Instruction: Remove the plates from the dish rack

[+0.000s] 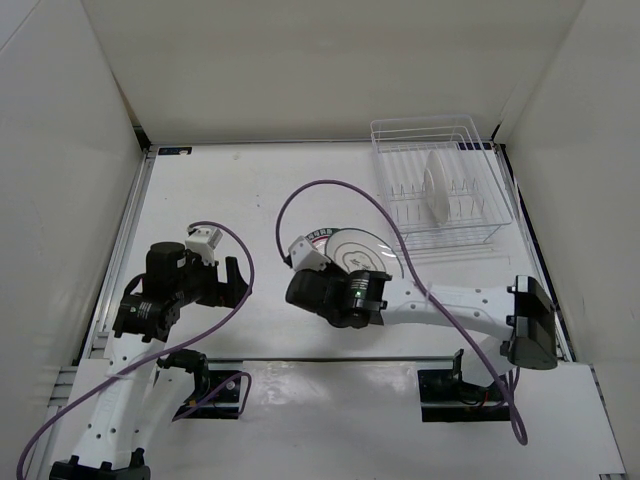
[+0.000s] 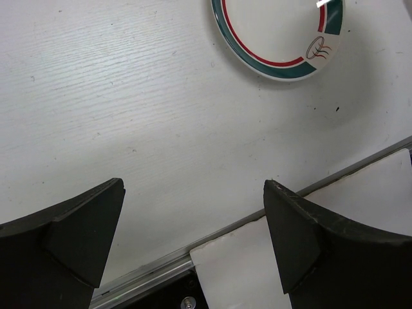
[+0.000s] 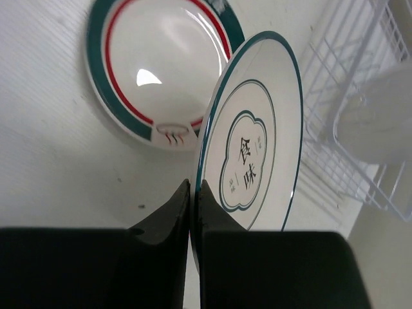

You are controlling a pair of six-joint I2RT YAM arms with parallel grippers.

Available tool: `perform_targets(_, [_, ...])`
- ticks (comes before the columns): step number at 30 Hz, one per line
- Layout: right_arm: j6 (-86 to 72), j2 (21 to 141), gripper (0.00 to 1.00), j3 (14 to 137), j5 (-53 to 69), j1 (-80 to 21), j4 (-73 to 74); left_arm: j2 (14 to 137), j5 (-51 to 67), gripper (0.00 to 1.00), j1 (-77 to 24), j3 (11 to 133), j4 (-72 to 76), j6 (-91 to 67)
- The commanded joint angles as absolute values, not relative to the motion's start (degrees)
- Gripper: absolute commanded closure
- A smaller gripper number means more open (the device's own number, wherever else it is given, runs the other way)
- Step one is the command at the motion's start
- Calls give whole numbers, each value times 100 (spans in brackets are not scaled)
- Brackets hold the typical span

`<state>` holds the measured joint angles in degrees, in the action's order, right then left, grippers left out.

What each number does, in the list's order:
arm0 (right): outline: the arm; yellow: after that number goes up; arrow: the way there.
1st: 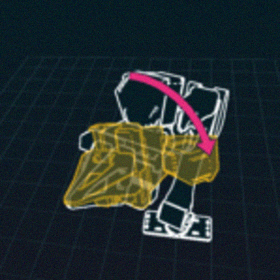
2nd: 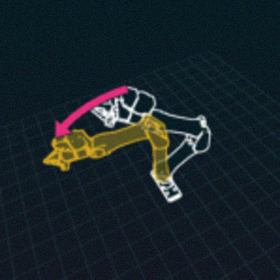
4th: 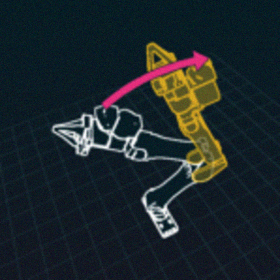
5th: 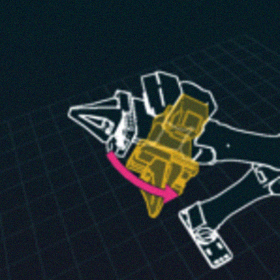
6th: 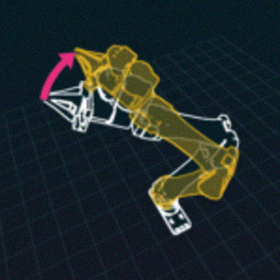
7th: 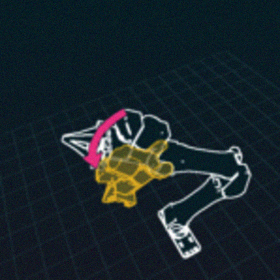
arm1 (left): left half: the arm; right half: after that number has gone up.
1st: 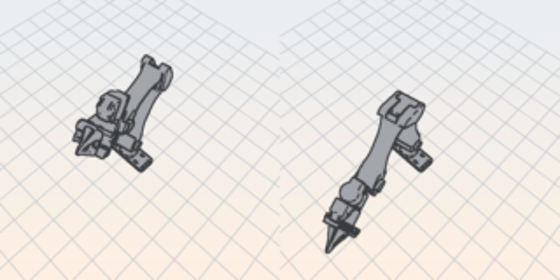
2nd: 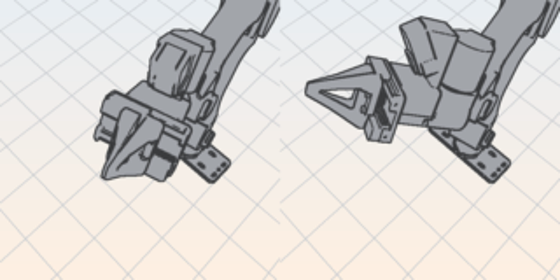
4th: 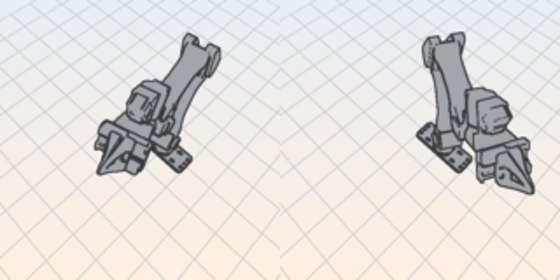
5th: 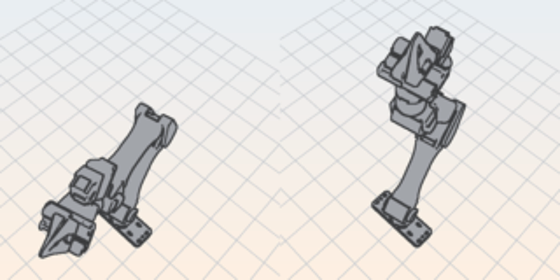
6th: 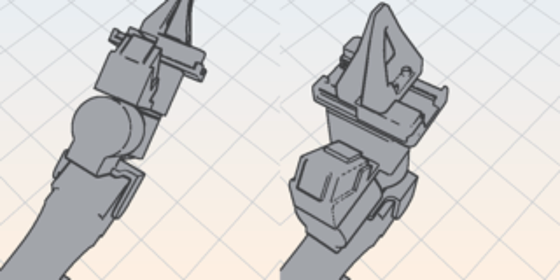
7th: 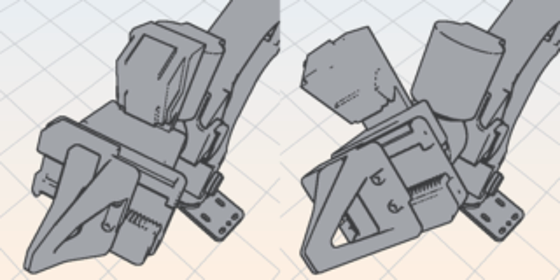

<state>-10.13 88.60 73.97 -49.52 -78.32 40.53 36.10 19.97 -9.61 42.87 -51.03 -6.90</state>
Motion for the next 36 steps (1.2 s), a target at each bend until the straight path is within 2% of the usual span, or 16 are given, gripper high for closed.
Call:
perform_targets(1, [-1976,8526,100,7164,-5493,-7971,5533,3577,2013,0,-984,4324,-5089,-694])
perform_targets(5, [-3309,8552,100,7067,-5722,-8156,6660,3595,2030,0,-984,4298,-5080,-694])
perform_targets(15, [-4806,8859,100,6259,-5396,-8376,6847,3639,2048,0,-984,4307,-5080,-694])
perform_targets(26, [-5089,8806,100,5134,-5212,-8288,5828,3674,2065,0,-984,4315,-5089,-694])
perform_targets(36, [-5203,10263,100,5545,-5721,-8271,5634,3718,2065,0,-993,4298,-5106,-686])
